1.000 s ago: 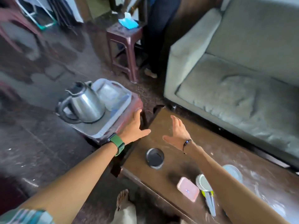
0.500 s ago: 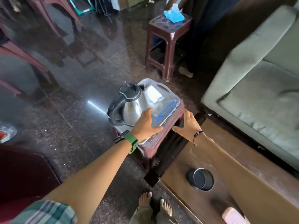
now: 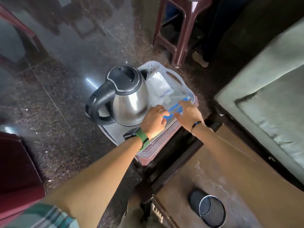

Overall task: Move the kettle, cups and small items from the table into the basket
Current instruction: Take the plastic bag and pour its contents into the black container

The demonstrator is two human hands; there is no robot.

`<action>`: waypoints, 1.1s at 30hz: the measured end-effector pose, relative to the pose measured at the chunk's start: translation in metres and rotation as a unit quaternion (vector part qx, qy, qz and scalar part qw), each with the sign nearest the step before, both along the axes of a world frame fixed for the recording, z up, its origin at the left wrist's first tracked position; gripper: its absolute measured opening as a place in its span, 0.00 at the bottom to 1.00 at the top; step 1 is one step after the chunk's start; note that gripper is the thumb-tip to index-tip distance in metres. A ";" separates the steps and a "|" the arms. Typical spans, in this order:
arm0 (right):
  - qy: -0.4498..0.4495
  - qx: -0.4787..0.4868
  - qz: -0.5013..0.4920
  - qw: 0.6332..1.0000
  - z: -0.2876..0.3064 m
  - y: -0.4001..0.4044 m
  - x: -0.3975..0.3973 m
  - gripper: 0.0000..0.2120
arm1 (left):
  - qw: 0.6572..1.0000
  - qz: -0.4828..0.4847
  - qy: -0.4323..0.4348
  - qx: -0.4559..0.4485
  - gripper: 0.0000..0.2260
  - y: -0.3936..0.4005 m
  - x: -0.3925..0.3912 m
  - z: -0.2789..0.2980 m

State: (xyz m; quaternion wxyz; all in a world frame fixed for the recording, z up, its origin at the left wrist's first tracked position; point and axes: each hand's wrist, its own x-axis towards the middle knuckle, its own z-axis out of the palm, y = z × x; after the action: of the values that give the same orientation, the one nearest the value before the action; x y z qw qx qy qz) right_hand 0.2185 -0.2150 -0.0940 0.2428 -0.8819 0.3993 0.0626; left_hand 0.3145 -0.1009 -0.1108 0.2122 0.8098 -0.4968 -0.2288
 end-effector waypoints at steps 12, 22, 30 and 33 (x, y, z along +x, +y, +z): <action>0.048 -0.154 0.051 0.986 -0.005 -0.003 0.014 0.16 | 0.987 -0.038 -0.152 -0.038 0.15 -0.016 0.007 -0.012; 0.017 -0.055 0.098 0.994 0.074 0.014 0.016 0.26 | 0.982 0.048 -0.093 -0.159 0.16 -0.010 0.026 0.080; -0.066 -0.257 0.129 0.955 0.091 0.030 0.007 0.15 | 0.962 0.012 -0.023 -0.272 0.14 -0.011 0.007 0.132; -0.102 -0.300 0.144 0.937 0.104 0.037 -0.010 0.11 | 0.955 0.033 0.012 -0.294 0.10 -0.007 -0.001 0.146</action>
State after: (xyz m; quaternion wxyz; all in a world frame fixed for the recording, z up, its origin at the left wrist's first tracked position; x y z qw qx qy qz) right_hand 0.2081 -0.1783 0.0095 -0.0055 -0.9636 0.2408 -0.1164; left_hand 0.3139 -0.1082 0.0347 0.4541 0.7247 -0.5129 -0.0748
